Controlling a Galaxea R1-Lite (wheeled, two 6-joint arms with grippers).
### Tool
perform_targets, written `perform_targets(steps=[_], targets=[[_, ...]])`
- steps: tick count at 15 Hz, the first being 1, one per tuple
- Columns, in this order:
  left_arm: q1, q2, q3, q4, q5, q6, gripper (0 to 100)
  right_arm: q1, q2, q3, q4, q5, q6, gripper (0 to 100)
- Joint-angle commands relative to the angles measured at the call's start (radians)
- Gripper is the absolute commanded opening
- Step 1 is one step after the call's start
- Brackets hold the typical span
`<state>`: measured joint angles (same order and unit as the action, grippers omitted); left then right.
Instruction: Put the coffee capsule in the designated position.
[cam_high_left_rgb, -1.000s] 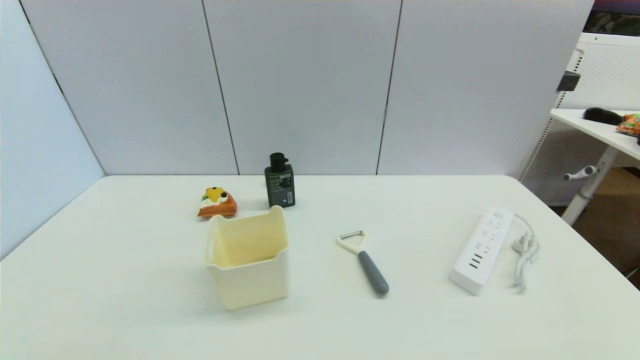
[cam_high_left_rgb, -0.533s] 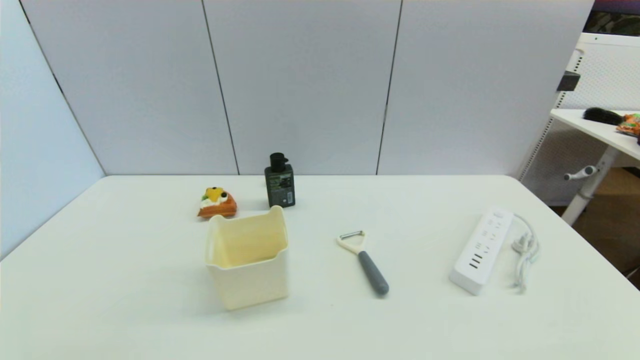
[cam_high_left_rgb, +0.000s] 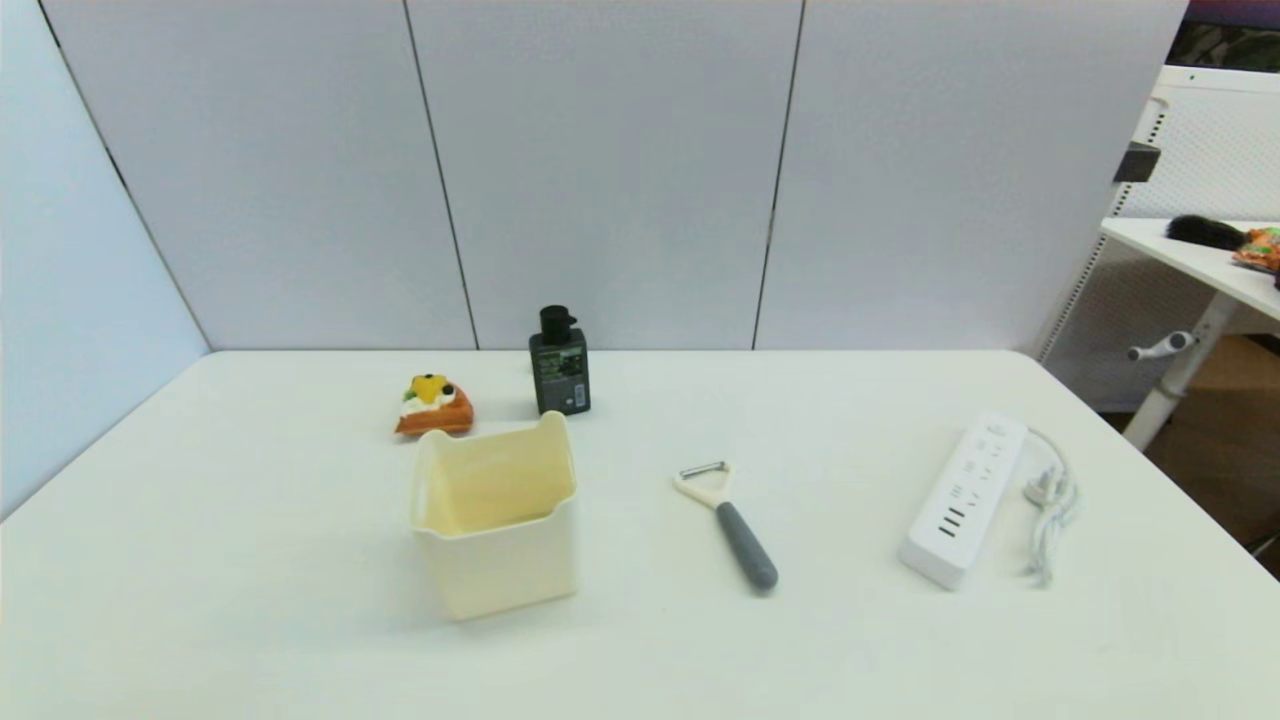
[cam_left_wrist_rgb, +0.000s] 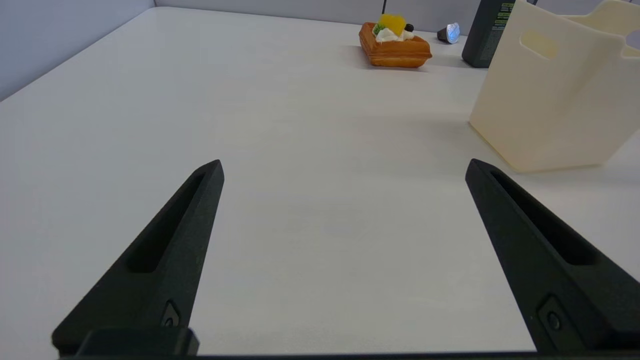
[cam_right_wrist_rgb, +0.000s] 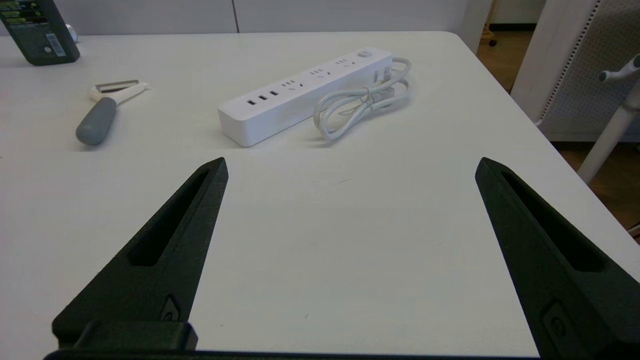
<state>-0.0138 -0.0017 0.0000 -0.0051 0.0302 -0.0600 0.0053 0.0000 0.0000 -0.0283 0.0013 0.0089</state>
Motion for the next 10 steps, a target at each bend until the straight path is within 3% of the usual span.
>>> perform_targets(steps=[1, 10], targets=[[0.000, 0.002, 0.000, 0.001, 0.000, 0.000, 100, 0.001, 0.000, 0.008, -0.001, 0.000, 0.000, 100], [0.000, 0.002, 0.000, -0.001, 0.000, -0.001, 100, 0.001, 0.000, 0.008, -0.001, 0.000, 0.000, 100]])
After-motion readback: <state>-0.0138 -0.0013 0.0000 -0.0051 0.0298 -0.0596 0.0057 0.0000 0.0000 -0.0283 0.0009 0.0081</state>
